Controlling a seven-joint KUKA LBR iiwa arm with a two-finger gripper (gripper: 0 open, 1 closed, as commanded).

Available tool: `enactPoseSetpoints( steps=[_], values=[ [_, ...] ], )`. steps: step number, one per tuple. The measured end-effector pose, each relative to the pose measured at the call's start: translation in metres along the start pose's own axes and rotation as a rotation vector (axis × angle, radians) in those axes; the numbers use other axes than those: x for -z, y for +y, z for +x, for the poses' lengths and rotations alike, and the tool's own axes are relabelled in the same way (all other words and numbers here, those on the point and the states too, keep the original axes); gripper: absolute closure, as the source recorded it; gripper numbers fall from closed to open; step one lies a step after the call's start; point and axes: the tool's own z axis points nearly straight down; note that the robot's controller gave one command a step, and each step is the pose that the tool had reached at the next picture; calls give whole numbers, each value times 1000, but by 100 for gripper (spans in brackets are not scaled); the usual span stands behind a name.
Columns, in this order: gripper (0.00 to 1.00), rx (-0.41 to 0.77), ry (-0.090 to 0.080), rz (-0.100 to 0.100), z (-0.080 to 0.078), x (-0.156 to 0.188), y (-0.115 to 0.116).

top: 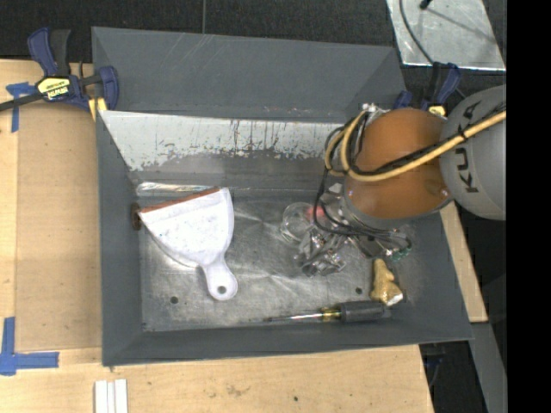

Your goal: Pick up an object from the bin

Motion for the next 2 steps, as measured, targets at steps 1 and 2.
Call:
enactPoseSetpoints(
  steps=[1, 2],
  values=[
    [100, 0, 0, 0, 0, 0, 0],
    [100, 80, 2, -4, 21, 31, -13]
  ],
)
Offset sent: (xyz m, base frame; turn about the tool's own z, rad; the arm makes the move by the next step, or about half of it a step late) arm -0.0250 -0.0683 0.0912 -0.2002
